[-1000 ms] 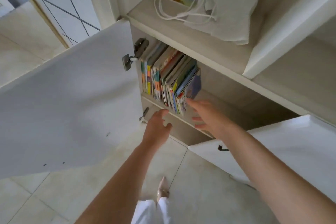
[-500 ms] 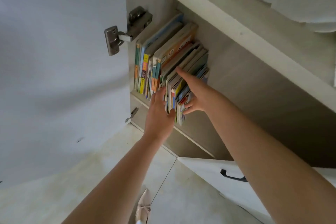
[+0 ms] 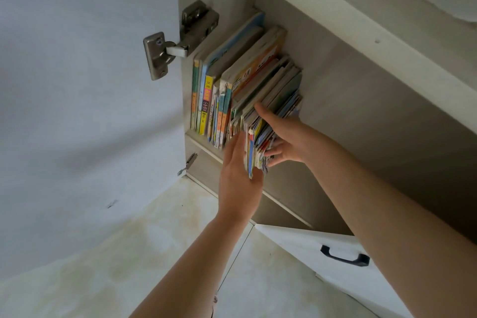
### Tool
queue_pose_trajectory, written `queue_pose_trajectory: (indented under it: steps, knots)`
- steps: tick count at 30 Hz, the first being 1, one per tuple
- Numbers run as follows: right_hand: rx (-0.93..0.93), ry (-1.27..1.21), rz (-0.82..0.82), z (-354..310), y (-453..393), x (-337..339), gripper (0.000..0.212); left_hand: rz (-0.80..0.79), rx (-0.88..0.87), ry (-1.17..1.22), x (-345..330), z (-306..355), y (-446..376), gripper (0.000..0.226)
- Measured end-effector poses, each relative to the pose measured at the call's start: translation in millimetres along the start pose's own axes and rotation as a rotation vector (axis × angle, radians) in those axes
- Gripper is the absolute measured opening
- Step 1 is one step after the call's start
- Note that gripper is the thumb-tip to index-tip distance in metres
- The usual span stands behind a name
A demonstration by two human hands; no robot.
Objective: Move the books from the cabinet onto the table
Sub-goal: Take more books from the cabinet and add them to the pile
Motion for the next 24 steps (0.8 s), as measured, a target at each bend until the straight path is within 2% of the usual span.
queue_pose_trajectory:
  steps: [4, 8, 11, 12, 16, 17, 20, 24]
  knots:
    - [0.027, -0.038, 0.021, 1.6, -1.6, 1.4, 0.142, 0.036, 0.03, 0.055, -11.3, -1.6, 5.5, 0.075]
    - [0.038, -0.066, 0.027, 5.5, -0.8, 7.3, 0.125, 0.053, 0.09, 0.176, -13.2, -2.7, 3.6, 0.069]
    - [0.029, -0.076, -0.004, 7.8, 4.4, 12.5, 0.127, 0.076, 0.057, 0.147, -9.5, -1.4, -2.2, 0.059]
    - [0.028, -0.072, -0.013, 9.1, 6.6, 15.4, 0.123, 0.08, 0.045, 0.136, -9.2, -0.9, -3.5, 0.057]
    - [0.035, -0.118, -0.068, 17.3, 12.4, 31.4, 0.068, 0.065, 0.005, 0.125, -14.3, -3.0, -1.7, 0.05]
    - [0.035, -0.132, -0.077, 20.2, 12.6, 34.8, 0.066, 0.061, -0.001, 0.126, -16.2, -4.1, -1.6, 0.05]
    - [0.022, -0.155, -0.077, 25.1, 15.1, 39.2, 0.08, 0.023, 0.024, 0.144, -22.4, -6.1, -1.3, 0.051]
    - [-0.019, -0.195, -0.093, 25.1, 21.3, 50.1, 0.065, -0.061, 0.079, 0.18, -27.4, -7.7, -1.7, 0.064]
Point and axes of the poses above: each hand's wrist, its own y-axis away from the middle knuckle, its own x-axis out of the back of the hand, z = x × y, the point moved 1 cm from there along -y, towards the middle knuckle, and after that the axes turned 4 degrees about x, right-handed, at the moved point
